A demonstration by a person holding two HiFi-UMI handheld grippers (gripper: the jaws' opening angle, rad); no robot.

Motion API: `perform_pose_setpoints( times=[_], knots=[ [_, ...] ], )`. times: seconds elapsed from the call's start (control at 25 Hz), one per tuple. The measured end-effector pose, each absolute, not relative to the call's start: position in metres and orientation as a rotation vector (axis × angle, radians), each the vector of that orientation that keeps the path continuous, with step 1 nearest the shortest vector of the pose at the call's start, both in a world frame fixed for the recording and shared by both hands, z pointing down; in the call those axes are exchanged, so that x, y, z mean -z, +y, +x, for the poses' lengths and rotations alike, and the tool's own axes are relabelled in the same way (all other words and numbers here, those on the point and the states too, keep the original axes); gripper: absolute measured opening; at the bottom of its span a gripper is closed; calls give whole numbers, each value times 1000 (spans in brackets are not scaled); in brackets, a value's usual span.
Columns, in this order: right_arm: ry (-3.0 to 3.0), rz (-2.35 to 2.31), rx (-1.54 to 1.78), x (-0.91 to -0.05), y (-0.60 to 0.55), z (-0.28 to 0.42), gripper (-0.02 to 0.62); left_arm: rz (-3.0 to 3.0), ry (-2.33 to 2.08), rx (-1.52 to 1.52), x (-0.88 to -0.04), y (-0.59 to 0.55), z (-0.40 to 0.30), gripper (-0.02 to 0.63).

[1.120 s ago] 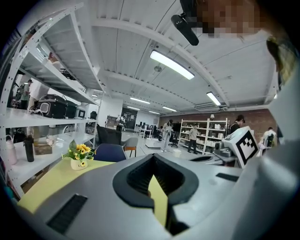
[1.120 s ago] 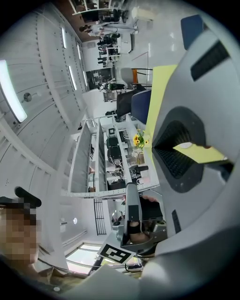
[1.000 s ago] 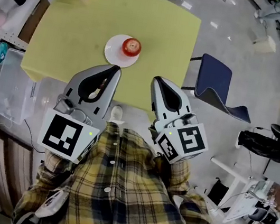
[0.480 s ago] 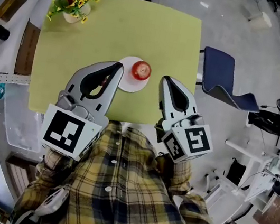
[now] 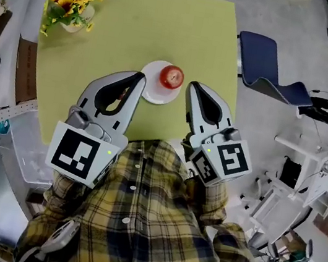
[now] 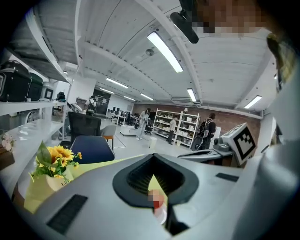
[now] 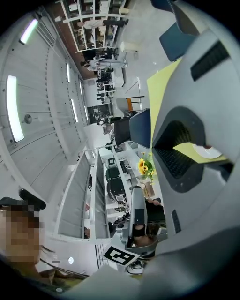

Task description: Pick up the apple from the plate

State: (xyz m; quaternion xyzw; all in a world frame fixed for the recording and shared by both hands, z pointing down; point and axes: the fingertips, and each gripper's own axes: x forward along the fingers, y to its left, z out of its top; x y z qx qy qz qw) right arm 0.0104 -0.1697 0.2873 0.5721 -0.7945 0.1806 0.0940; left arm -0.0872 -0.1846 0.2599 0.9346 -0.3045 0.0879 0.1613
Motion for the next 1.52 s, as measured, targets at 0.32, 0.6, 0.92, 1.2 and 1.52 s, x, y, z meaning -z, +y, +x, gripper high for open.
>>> perform_pose_setpoints(
  times=[0.32,0.6,0.92,1.2,1.52],
  knots=[
    [-2329,1635,-565,-310,-173,11,-3,2631,-844,-267,-279,-190,-71,5],
    [-2341,1575,-582,-333,-174,16,-2,2600,-860,-262,-300,-192,-59,5],
    [-2359,1506,-642,-368,-183,20,158,2589,-850,-318,-325,-206,-45,5],
    [-2323,1412,-698,-416,-182,15,301,2529,-862,-380,-360,-208,-52,5],
    [-2265,1332,-678,-456,-190,16,388,2486,-893,-458,-385,-214,-56,5]
  ],
)
